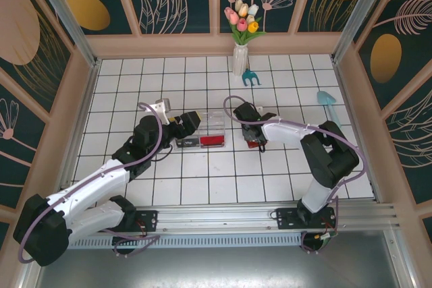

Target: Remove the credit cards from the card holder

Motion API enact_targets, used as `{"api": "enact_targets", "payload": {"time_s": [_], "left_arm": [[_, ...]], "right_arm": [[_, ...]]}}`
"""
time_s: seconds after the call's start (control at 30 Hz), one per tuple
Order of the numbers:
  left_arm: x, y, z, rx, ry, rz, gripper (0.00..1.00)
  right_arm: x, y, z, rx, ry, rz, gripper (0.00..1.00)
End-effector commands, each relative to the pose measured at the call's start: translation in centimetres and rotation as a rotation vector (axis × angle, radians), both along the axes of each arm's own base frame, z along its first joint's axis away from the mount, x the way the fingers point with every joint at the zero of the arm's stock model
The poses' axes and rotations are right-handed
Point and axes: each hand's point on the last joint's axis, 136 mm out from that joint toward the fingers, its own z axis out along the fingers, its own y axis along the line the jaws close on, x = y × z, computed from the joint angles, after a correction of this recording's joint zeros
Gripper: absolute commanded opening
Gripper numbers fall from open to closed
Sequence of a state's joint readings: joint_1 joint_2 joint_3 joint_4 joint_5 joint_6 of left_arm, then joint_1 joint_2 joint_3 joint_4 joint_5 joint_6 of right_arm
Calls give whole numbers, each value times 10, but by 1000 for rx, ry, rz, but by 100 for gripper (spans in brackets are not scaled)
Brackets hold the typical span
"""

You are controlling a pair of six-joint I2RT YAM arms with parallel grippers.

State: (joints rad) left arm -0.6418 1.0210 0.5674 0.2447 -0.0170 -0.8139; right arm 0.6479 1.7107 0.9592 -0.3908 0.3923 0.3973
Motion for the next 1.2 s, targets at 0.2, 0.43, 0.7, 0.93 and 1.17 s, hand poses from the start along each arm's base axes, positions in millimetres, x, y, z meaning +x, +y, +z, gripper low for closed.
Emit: {"api": "enact_targets", "payload": {"time_s": [0.2, 0.43, 0.7, 0.93, 1.17], "left_arm": [[2, 0, 12, -18, -29, 11, 99], [2, -2, 12, -19, -25, 1, 99], [1, -8, 9, -29, -17, -24, 99], [-11, -53, 2, -60, 16, -121, 87], [-30, -110, -24, -62, 84, -207, 45]], "right_arm": [[-2, -14, -19, -66, 47, 0, 27], [-3, -18, -19, -72, 41, -19, 8], [-1, -8, -5, -26, 19, -16, 0], [-8, 17, 16, 159, 24, -1, 0], [-25, 27, 20, 302, 53, -7, 0]]}}
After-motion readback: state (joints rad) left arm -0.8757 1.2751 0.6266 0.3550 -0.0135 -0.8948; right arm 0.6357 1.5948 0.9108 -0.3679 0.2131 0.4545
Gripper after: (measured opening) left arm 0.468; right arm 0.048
